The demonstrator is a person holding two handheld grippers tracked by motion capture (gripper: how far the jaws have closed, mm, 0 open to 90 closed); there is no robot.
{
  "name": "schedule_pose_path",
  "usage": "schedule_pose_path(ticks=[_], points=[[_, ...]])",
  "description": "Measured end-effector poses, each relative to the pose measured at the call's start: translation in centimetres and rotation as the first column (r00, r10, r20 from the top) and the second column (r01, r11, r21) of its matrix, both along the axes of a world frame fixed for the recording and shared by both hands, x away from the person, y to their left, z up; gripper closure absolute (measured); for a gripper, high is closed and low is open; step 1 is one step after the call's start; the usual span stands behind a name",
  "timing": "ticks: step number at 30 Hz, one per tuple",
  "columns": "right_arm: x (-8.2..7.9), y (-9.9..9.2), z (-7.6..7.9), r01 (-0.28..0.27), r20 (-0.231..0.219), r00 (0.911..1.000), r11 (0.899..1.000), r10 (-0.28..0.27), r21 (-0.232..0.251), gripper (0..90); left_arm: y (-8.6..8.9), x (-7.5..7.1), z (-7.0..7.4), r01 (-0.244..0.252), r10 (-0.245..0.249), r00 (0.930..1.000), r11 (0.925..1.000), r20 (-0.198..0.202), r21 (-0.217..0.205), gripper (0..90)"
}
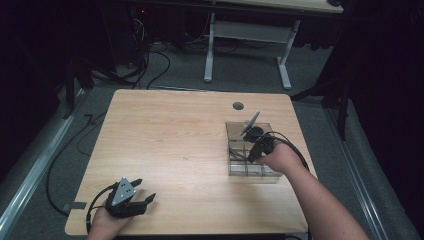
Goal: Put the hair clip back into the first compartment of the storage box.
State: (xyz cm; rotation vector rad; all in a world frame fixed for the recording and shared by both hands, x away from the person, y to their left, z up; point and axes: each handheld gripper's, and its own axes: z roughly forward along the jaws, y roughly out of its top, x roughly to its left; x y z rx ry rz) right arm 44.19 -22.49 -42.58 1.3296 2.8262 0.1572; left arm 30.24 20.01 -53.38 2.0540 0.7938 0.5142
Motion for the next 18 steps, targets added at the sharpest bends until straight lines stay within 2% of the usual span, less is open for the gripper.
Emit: schedule_pose_path(ticks=[10,18], points=[[-2.5,-1.3,0.1,0.012,-0.005,0.9999,1.000,-0.012,0.009,82.0,0.0,0.0,0.0,-0.002,0.002,1.0000,1.0000,0.000,0.002,30.3],[-4.5,-1.4,-1.3,-0.009,0.004,1.0000,0.999,0.008,0.046,81.6,0.0,0.0,0.0,-0.003,0.003,1.0000,1.0000,0.000,0.004,30.3]])
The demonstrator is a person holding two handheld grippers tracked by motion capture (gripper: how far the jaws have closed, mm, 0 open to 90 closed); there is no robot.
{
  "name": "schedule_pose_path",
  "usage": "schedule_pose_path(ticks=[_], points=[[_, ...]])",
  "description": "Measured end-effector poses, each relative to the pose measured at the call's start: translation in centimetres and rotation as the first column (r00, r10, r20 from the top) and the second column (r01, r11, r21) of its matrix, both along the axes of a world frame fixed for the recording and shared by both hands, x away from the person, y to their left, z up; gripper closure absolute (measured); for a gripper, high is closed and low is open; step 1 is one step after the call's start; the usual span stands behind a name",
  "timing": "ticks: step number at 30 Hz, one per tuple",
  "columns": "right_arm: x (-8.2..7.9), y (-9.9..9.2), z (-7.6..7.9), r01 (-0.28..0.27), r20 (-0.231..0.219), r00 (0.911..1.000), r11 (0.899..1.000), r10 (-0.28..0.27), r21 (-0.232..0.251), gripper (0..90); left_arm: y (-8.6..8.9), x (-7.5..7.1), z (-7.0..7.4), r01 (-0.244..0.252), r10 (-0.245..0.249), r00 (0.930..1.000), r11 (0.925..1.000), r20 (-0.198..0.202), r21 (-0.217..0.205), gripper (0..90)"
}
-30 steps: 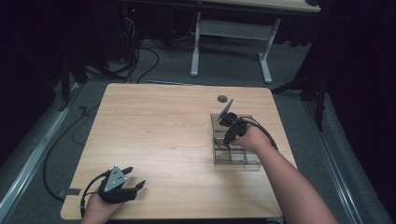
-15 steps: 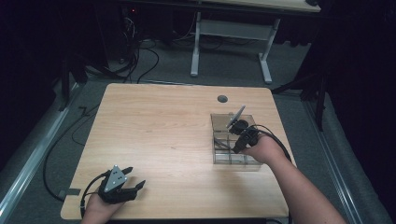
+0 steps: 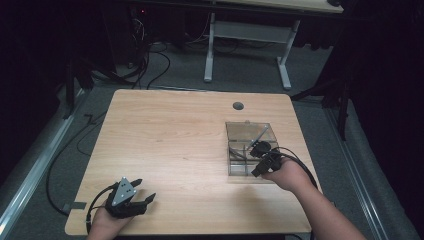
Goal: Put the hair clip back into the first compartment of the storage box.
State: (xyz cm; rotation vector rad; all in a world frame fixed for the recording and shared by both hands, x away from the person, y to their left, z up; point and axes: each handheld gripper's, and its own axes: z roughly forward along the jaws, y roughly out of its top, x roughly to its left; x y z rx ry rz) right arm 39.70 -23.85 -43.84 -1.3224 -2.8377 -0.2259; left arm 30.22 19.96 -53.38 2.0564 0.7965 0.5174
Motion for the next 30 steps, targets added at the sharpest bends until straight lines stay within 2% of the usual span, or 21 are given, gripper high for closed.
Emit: schedule_pose_path(ticks=[1,2,3,5,9,11,16,18,19,20,24,25,26,27,28,30], points=[[-0.5,0.2,-0.1,0.032,-0.010,0.9994,0.999,-0.032,-0.009,81.5,0.0,0.0,0.0,0.001,-0.001,1.0000,1.0000,0.001,0.001,30.3],[-0.5,0.1,-0.5,-0.022,0.016,0.9996,1.000,0.022,0.000,80.8,0.0,0.0,0.0,-0.001,0.001,1.0000,1.0000,0.001,0.001,30.3],[-0.8,0.2,-0.7,-0.007,0.015,0.9999,1.000,0.007,0.010,80.8,0.0,0.0,0.0,-0.001,0.001,1.0000,1.0000,0.001,0.001,30.3],[-1.3,0.2,-1.1,-0.013,0.024,0.9996,1.000,0.013,0.009,79.6,0.0,0.0,0.0,-0.001,0.001,1.0000,1.0000,0.001,0.002,30.3],[-2.2,0.1,-2.1,-0.009,0.059,0.9982,0.999,0.006,0.047,77.8,0.0,0.0,0.0,-0.003,0.003,1.0000,1.0000,0.002,0.002,30.3],[-2.7,0.1,-2.6,-0.002,0.069,0.9976,0.999,-0.001,0.047,76.9,0.0,0.0,0.0,-0.003,0.003,1.0000,1.0000,0.002,0.002,30.3],[-4.0,0.0,-3.6,-0.001,0.133,0.9911,0.998,-0.009,0.070,74.8,0.0,0.0,0.0,-0.004,0.004,1.0000,1.0000,0.002,0.002,30.2],[-4.6,0.0,-3.8,0.004,0.171,0.9851,0.996,-0.019,0.088,73.7,0.0,0.0,0.0,-0.003,0.003,1.0000,1.0000,0.003,0.002,30.2],[-4.8,0.0,-4.0,-0.011,0.194,0.9810,0.994,-0.010,0.108,72.5,0.0,0.0,0.0,-0.003,0.003,1.0000,1.0000,0.002,0.001,30.2],[-5.2,-0.1,-4.2,0.004,0.205,0.9783,0.992,-0.031,0.129,72.1,0.0,0.0,0.0,-0.004,0.004,1.0000,1.0000,0.003,-0.001,30.1],[-6.3,-0.4,-5.3,0.022,0.254,0.9642,0.976,-0.078,0.217,71.4,0.1,0.0,0.0,-0.007,0.008,1.0000,0.9999,0.005,-0.010,30.0],[-6.7,-0.6,-5.7,0.015,0.283,0.9554,0.970,-0.086,0.244,70.7,0.2,0.0,0.0,-0.008,0.008,1.0000,0.9999,0.005,-0.012,29.9],[-6.9,-0.7,-6.0,0.015,0.295,0.9507,0.964,-0.096,0.267,69.7,0.2,0.0,0.0,-0.009,0.009,0.9999,0.9999,0.006,-0.013,29.9],[-7.1,-0.9,-6.4,0.011,0.321,0.9404,0.954,-0.112,0.300,68.7,0.2,0.0,0.0,-0.010,0.010,0.9999,0.9999,0.006,-0.014,29.9],[-7.3,-1.1,-6.6,0.011,0.333,0.9350,0.949,-0.121,0.314,67.8,0.2,0.0,0.0,-0.010,0.011,0.9999,0.9999,0.007,-0.013,29.8],[-7.7,-1.3,-7.1,0.009,0.368,0.9187,0.938,-0.145,0.348,66.1,0.2,0.0,0.0,-0.012,0.012,0.9999,0.9998,0.007,-0.013,29.8]])
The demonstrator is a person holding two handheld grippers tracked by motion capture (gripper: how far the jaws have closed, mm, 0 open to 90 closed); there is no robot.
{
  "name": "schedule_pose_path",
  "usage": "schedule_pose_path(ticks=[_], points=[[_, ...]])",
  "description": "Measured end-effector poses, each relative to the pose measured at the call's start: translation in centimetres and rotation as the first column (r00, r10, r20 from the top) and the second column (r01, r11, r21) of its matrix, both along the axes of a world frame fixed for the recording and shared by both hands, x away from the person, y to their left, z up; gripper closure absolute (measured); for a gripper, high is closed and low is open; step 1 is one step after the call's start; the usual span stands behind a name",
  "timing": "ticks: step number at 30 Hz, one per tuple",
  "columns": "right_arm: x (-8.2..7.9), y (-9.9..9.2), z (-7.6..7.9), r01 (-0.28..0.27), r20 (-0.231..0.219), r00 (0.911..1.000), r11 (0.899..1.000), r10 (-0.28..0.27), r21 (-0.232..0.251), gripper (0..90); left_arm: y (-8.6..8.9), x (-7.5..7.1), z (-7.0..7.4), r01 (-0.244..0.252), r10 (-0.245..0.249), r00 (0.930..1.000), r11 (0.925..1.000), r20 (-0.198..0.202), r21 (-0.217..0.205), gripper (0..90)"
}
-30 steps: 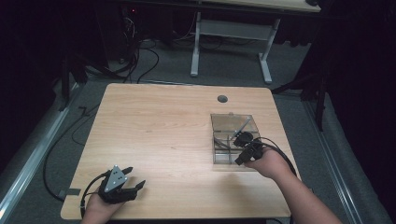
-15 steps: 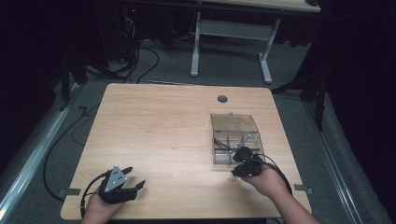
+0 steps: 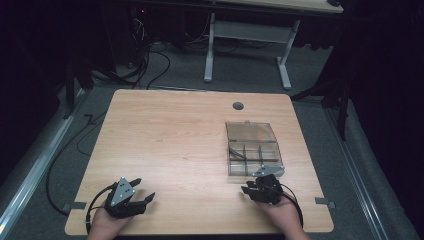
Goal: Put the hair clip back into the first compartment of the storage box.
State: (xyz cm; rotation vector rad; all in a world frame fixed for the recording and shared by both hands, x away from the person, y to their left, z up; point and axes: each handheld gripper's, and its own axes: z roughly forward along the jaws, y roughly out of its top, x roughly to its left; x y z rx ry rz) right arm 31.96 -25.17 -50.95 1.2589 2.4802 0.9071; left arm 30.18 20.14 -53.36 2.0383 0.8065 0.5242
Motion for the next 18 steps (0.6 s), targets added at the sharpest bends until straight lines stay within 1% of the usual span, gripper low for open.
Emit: schedule_pose_path(ticks=[2,4,7,8,9,10,11,12,14,15,16,18], points=[[-0.3,-0.4,-0.6,0.008,0.044,0.9990,0.999,-0.010,0.045,65.0,0.0,0.0,0.0,-0.003,0.003,1.0000,1.0000,0.000,-0.001,29.7],[-0.5,-0.7,-1.0,0.022,0.070,0.9972,0.996,-0.028,0.086,64.0,0.0,0.0,0.0,-0.005,0.005,1.0000,1.0000,0.003,0.000,29.7],[-0.9,-1.0,-1.4,0.038,0.114,0.9921,0.992,-0.051,0.117,62.2,0.0,0.0,0.0,-0.010,0.010,0.9999,0.9999,0.006,0.001,29.6],[-1.1,-1.1,-1.5,0.047,0.133,0.9891,0.990,-0.064,0.131,61.4,0.0,0.0,0.0,-0.012,0.012,0.9999,0.9999,0.007,0.002,29.6],[-1.3,-1.3,-1.6,0.053,0.147,0.9861,0.985,-0.077,0.161,60.3,0.0,0.0,0.0,-0.016,0.016,0.9999,0.9999,0.006,0.000,29.6],[-1.5,-1.5,-1.7,0.062,0.159,0.9831,0.982,-0.091,0.179,59.6,0.0,0.0,0.0,-0.018,0.018,0.9998,0.9998,0.004,0.001,29.6],[-1.7,-1.6,-1.7,0.064,0.176,0.9795,0.981,-0.097,0.185,59.6,0.0,0.0,0.0,-0.020,0.020,0.9998,0.9998,0.004,0.003,29.6],[-2.0,-1.9,-1.5,0.059,0.204,0.9736,0.977,-0.102,0.205,59.6,-0.1,0.0,0.0,-0.022,0.022,0.9998,0.9998,0.004,0.004,29.6],[-2.2,-2.2,-1.5,0.053,0.211,0.9718,0.971,-0.104,0.234,59.4,-0.1,0.0,0.0,-0.028,0.028,0.9996,0.9996,0.007,0.008,29.6],[-2.3,-2.3,-1.5,0.062,0.196,0.9742,0.969,-0.111,0.240,58.7,-0.1,0.0,0.0,-0.029,0.029,0.9995,0.9995,0.008,0.010,29.6],[-2.2,-2.3,-1.6,0.061,0.186,0.9767,0.969,-0.107,0.241,58.3,-0.1,0.0,0.0,-0.031,0.030,0.9995,0.9994,0.008,0.013,29.6],[-2.1,-2.2,-1.7,0.055,0.184,0.9779,0.972,-0.099,0.228,58.0,-0.2,0.0,0.0,-0.031,0.031,0.9995,0.9994,0.006,0.017,29.6]])
